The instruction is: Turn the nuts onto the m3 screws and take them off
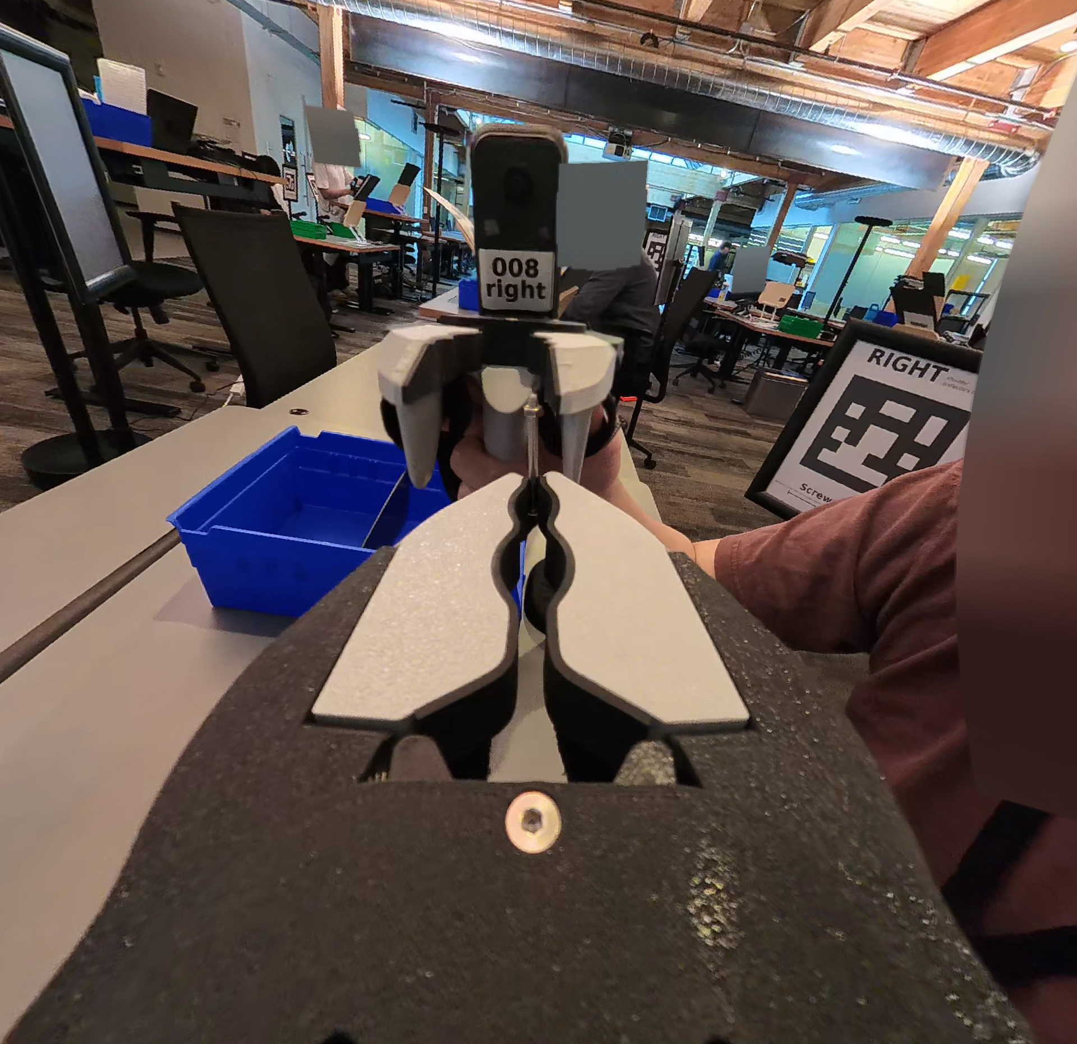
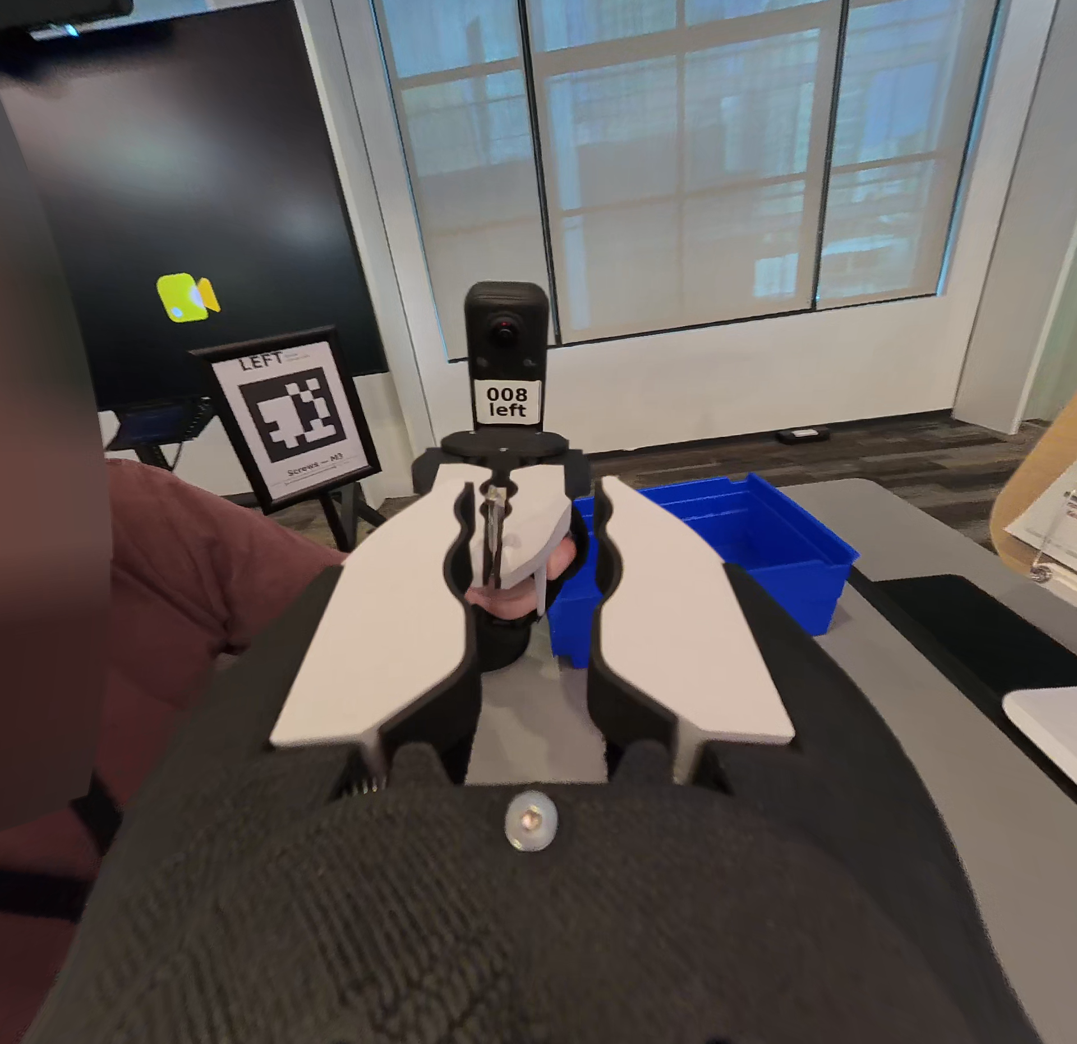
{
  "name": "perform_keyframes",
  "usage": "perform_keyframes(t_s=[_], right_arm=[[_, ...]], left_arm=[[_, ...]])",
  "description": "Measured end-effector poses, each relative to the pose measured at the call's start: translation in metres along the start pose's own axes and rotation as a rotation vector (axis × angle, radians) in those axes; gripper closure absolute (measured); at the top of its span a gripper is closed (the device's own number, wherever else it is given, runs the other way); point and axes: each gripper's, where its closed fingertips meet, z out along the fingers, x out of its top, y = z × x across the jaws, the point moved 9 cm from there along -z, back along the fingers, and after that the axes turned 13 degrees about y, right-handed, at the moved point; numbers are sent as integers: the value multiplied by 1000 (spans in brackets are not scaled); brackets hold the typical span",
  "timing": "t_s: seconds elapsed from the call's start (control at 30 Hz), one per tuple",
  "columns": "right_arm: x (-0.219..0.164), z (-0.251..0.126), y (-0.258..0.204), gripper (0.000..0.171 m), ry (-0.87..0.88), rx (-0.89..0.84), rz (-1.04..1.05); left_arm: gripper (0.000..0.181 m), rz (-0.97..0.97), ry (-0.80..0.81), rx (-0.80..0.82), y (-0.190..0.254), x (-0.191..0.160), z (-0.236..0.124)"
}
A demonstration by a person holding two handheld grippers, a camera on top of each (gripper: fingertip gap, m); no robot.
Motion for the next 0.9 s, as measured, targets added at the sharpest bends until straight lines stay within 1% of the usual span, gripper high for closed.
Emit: perform_keyframes(t_s=[0.1,0.2,0.3,0.37,0.47,0.6,0.63,0.7,0.8,0.9], right_arm=[[-3,1,3,131,-25,-9,0],[2,-9,11,134,2,-30,33],[5,-8,7,134,36,16,51],[2,-1,-1,134,14,37,36],[-4,5,-3,133,-24,2,-6],[-1,-5,10,132,-21,-32,27],[0,-9,14,135,-15,-57,22],[3,-11,12,135,0,-35,33],[2,-2,1,134,7,1,19],[-5,6,-4,133,-49,-22,-20]], left_arm=[[179,4,-4,8,0,0,0],[179,-21,14,0,-3,2,-3],[179,-19,10,8,-4,1,-3],[179,-18,4,2,-3,0,-1],[179,-12,-5,-8,-1,-2,1],[179,2,3,15,-3,1,-2],[179,-9,13,10,-3,2,-3],[179,-7,18,12,-3,3,-4],[180,11,0,12,-1,1,-1],[179,4,-8,0,1,-2,1]])
